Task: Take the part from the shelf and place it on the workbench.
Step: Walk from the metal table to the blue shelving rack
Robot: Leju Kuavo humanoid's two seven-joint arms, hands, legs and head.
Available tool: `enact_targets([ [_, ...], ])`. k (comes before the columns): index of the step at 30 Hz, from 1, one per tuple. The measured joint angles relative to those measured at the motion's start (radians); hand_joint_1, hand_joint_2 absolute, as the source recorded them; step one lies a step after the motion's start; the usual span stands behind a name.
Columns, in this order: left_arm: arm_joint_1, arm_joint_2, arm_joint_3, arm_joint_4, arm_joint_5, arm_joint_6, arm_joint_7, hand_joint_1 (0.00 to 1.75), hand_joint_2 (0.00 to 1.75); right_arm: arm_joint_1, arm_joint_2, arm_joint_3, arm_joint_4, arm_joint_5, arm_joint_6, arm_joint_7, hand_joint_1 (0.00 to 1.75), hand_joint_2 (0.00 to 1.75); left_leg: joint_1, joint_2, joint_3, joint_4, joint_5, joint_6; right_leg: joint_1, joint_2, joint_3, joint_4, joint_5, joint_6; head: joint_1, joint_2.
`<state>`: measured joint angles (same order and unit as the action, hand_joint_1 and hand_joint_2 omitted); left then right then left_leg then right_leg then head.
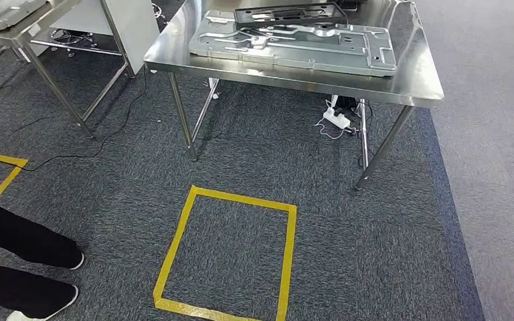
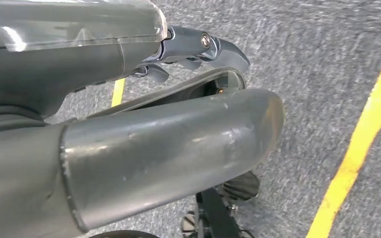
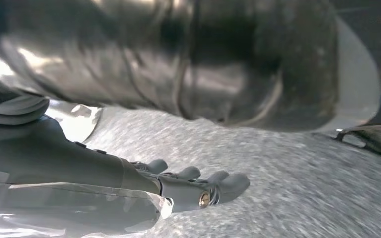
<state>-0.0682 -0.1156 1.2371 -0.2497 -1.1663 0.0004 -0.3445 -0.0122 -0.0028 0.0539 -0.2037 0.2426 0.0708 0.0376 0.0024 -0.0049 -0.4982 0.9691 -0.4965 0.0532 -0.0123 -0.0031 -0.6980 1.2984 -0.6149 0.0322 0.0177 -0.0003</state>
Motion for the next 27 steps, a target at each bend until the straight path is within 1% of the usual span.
enact_targets([
  [1, 0.000, 0.000, -0.001, 0.001, 0.000, 0.000, 0.000, 0.00, 0.00, 0.001, 0.000, -0.002, 0.002, 0.000, 0.000, 0.000, 0.00, 0.00, 0.000, -0.011, -0.007, 0.004, 0.004, -0.002, -0.001, 0.001, 0.019, -0.017, 0.012, 0.000, 0.000, 0.000],
  [2, 0.001, 0.000, -0.003, 0.002, -0.001, 0.000, 0.000, 0.00, 0.00, 0.001, 0.000, -0.004, 0.003, 0.000, 0.001, 0.000, 0.00, 0.00, 0.000, -0.021, -0.012, 0.010, 0.007, -0.004, -0.002, 0.005, 0.056, -0.070, 0.038, -0.001, 0.000, 0.000],
  [3, 0.000, 0.000, -0.005, 0.004, -0.002, 0.000, 0.000, 0.00, 0.00, 0.001, 0.000, -0.006, 0.004, 0.000, 0.001, -0.001, 0.00, 0.00, 0.001, -0.031, -0.018, 0.016, 0.008, -0.006, -0.003, 0.022, 0.104, -0.147, 0.065, -0.003, 0.000, 0.000],
  [4, -0.001, 0.000, -0.006, 0.005, -0.002, 0.001, 0.000, 0.00, 0.00, 0.002, 0.000, -0.008, 0.005, -0.001, 0.003, -0.002, 0.00, 0.00, 0.000, -0.039, -0.024, 0.024, 0.008, -0.010, -0.004, 0.040, 0.141, -0.213, 0.083, -0.007, 0.000, 0.000],
  [5, -0.002, -0.001, -0.008, 0.006, -0.003, 0.001, -0.001, 0.00, 0.00, 0.002, 0.000, -0.009, 0.006, -0.001, 0.006, -0.004, 0.00, 0.00, 0.000, -0.047, -0.031, 0.030, 0.009, -0.015, -0.003, 0.053, 0.167, -0.260, 0.095, -0.012, 0.000, 0.000],
  [6, -0.002, -0.001, -0.010, 0.006, -0.004, 0.002, -0.001, 0.00, 0.00, 0.001, 0.000, -0.010, 0.008, 0.000, 0.011, -0.005, 0.00, 0.00, 0.000, -0.053, -0.038, 0.034, 0.010, -0.021, -0.002, 0.063, 0.177, -0.283, 0.097, -0.017, 0.000, 0.000],
  [7, -0.003, -0.001, -0.011, 0.007, -0.004, 0.003, -0.001, 0.00, 0.00, 0.000, 0.001, -0.011, 0.009, 0.000, 0.015, -0.006, 0.00, 0.00, -0.001, -0.060, -0.042, 0.035, 0.013, -0.028, 0.000, 0.058, 0.176, -0.284, 0.098, -0.021, 0.000, 0.000],
  [8, -0.003, -0.001, -0.011, 0.007, -0.005, 0.004, -0.001, 0.00, 0.00, -0.002, 0.001, -0.011, 0.009, 0.001, 0.019, -0.006, 0.00, 0.00, 0.000, -0.068, -0.046, 0.034, 0.016, -0.034, -0.002, 0.048, 0.175, -0.286, 0.102, -0.027, 0.000, 0.000],
  [9, -0.004, 0.000, -0.012, 0.008, -0.006, 0.005, -0.001, 0.00, 0.00, -0.003, 0.003, -0.011, 0.009, 0.001, 0.021, -0.006, 0.00, 0.00, 0.000, -0.068, -0.050, 0.039, 0.013, -0.040, -0.004, 0.037, 0.175, -0.290, 0.106, -0.034, 0.000, 0.000],
  [10, -0.004, 0.000, -0.012, 0.009, -0.006, 0.006, -0.001, 0.00, 0.00, -0.004, 0.004, -0.011, 0.009, 0.002, 0.023, -0.006, 0.00, 0.00, 0.000, -0.060, -0.059, 0.057, 0.001, -0.044, -0.006, 0.026, 0.175, -0.294, 0.110, -0.041, -0.001, 0.000],
  [11, -0.005, 0.001, -0.012, 0.010, -0.006, 0.007, 0.000, 0.00, 0.00, -0.003, 0.006, -0.011, 0.009, 0.002, 0.024, -0.006, 0.00, 0.00, 0.001, -0.046, -0.078, 0.095, -0.025, -0.049, -0.009, 0.013, 0.173, -0.298, 0.114, -0.049, -0.003, 0.000],
  [12, -0.006, 0.001, -0.012, 0.011, -0.006, 0.008, 0.000, 0.00, 0.00, -0.002, 0.007, -0.011, 0.010, 0.002, 0.025, -0.006, 0.00, 0.00, 0.003, -0.028, -0.104, 0.152, -0.059, -0.053, -0.008, 0.000, 0.171, -0.300, 0.116, -0.053, -0.004, 0.000],
  [13, -0.006, 0.001, -0.012, 0.012, -0.006, 0.009, 0.000, 0.00, 0.00, 0.000, 0.007, -0.011, 0.011, 0.002, 0.025, -0.006, 0.00, 0.00, 0.005, -0.016, -0.136, 0.222, -0.095, -0.058, -0.006, -0.012, 0.167, -0.299, 0.117, -0.055, -0.005, 0.000],
  [14, -0.006, 0.001, -0.012, 0.012, -0.006, 0.009, 0.000, 0.00, 0.00, 0.001, 0.007, -0.011, 0.012, 0.002, 0.025, -0.006, 0.00, 0.00, 0.007, -0.010, -0.163, 0.285, -0.121, -0.062, -0.005, -0.024, 0.164, -0.298, 0.118, -0.055, -0.005, 0.000],
  [15, -0.005, 0.001, -0.012, 0.012, -0.006, 0.010, 0.000, 0.00, 0.00, 0.002, 0.007, -0.011, 0.013, 0.002, 0.025, -0.006, 0.00, 0.00, 0.009, -0.006, -0.177, 0.321, -0.130, -0.065, -0.004, -0.037, 0.162, -0.297, 0.118, -0.055, -0.005, 0.000],
  [16, -0.004, 0.001, -0.012, 0.012, -0.006, 0.010, 0.000, 0.00, 0.00, 0.002, 0.007, -0.011, 0.014, 0.002, 0.025, -0.006, 0.00, 0.00, 0.010, -0.003, -0.172, 0.320, -0.120, -0.067, -0.003, -0.048, 0.161, -0.296, 0.118, -0.055, -0.005, 0.000],
  [17, -0.003, 0.001, -0.012, 0.012, -0.001, 0.010, 0.000, 0.00, 0.00, 0.002, 0.007, -0.011, 0.014, 0.002, 0.026, -0.006, 0.00, 0.00, 0.011, 0.003, -0.146, 0.277, -0.092, -0.067, -0.003, -0.060, 0.161, -0.294, 0.118, -0.054, -0.005, 0.000],
  [18, -0.003, 0.001, -0.009, 0.012, 0.017, 0.011, 0.002, 0.00, 0.00, 0.001, 0.008, -0.012, 0.015, 0.000, 0.027, -0.006, 0.00, 0.00, 0.011, 0.017, -0.105, 0.206, -0.058, -0.065, -0.002, -0.071, 0.161, -0.292, 0.117, -0.053, -0.005, 0.000],
  [19, -0.004, 0.001, 0.001, 0.012, 0.051, 0.012, 0.005, 0.00, 0.00, 0.001, 0.009, -0.013, 0.015, -0.004, 0.028, -0.006, 0.00, 0.00, 0.008, 0.041, -0.065, 0.131, -0.033, -0.061, 0.000, -0.080, 0.162, -0.289, 0.115, -0.049, -0.005, 0.000],
  [20, -0.006, 0.001, 0.018, 0.012, 0.097, 0.012, 0.008, 0.00, 0.00, 0.001, 0.011, -0.015, 0.015, -0.009, 0.029, -0.005, 0.00, 0.00, 0.005, 0.059, -0.036, 0.074, -0.016, -0.055, 0.002, -0.089, 0.164, -0.288, 0.113, -0.044, -0.004, 0.000],
  [21, -0.007, 0.001, 0.041, 0.011, 0.144, 0.012, 0.012, 0.00, 0.00, 0.000, 0.013, -0.018, 0.015, -0.014, 0.027, -0.003, 0.00, 0.00, 0.002, 0.071, -0.021, 0.041, -0.010, -0.049, 0.005, -0.097, 0.165, -0.287, 0.112, -0.039, -0.004, 0.000],
  [22, -0.007, 0.000, 0.065, 0.008, 0.180, 0.009, 0.016, 0.00, 0.00, 0.000, 0.015, -0.021, 0.015, -0.017, 0.025, -0.001, 0.00, 0.00, -0.002, 0.072, -0.020, 0.031, -0.011, -0.044, 0.007, -0.105, 0.167, -0.287, 0.112, -0.033, -0.004, 0.000],
  [23, -0.005, 0.000, 0.085, 0.006, 0.201, 0.005, 0.018, 0.00, 0.00, -0.002, 0.018, -0.022, 0.016, -0.019, 0.023, 0.003, 0.00, 0.00, -0.001, 0.060, -0.022, 0.030, -0.007, -0.037, 0.007, -0.113, 0.169, -0.289, 0.113, -0.027, -0.004, 0.000],
  [24, -0.002, -0.001, 0.099, 0.003, 0.209, 0.001, 0.020, 0.00, 0.00, -0.004, 0.020, -0.023, 0.016, -0.021, 0.021, 0.008, 0.00, 0.00, 0.001, 0.051, -0.021, 0.026, -0.002, -0.031, 0.005, -0.109, 0.171, -0.286, 0.110, -0.020, -0.004, 0.000],
  [25, 0.000, -0.002, 0.109, 0.001, 0.212, -0.002, 0.022, 0.00, 0.00, -0.005, 0.021, -0.024, 0.016, -0.021, 0.020, 0.012, 0.00, 0.00, 0.003, 0.042, -0.021, 0.022, 0.003, -0.024, 0.003, -0.091, 0.169, -0.276, 0.098, -0.014, -0.004, 0.000],
  [26, 0.001, -0.003, 0.116, -0.001, 0.213, -0.004, 0.024, 0.00, 0.00, -0.004, 0.022, -0.025, 0.016, -0.022, 0.020, 0.014, 0.00, 0.00, 0.005, 0.032, -0.022, 0.018, 0.010, -0.016, 0.001, -0.064, 0.158, -0.249, 0.075, -0.009, -0.004, 0.000],
  [27, -0.001, -0.005, 0.122, -0.003, 0.213, -0.005, 0.026, 0.00, 0.00, -0.003, 0.023, -0.026, 0.016, -0.023, 0.021, 0.016, 0.00, 0.00, 0.007, 0.023, -0.024, 0.017, 0.015, -0.011, -0.001, -0.034, 0.136, -0.201, 0.041, -0.006, -0.004, 0.000],
])
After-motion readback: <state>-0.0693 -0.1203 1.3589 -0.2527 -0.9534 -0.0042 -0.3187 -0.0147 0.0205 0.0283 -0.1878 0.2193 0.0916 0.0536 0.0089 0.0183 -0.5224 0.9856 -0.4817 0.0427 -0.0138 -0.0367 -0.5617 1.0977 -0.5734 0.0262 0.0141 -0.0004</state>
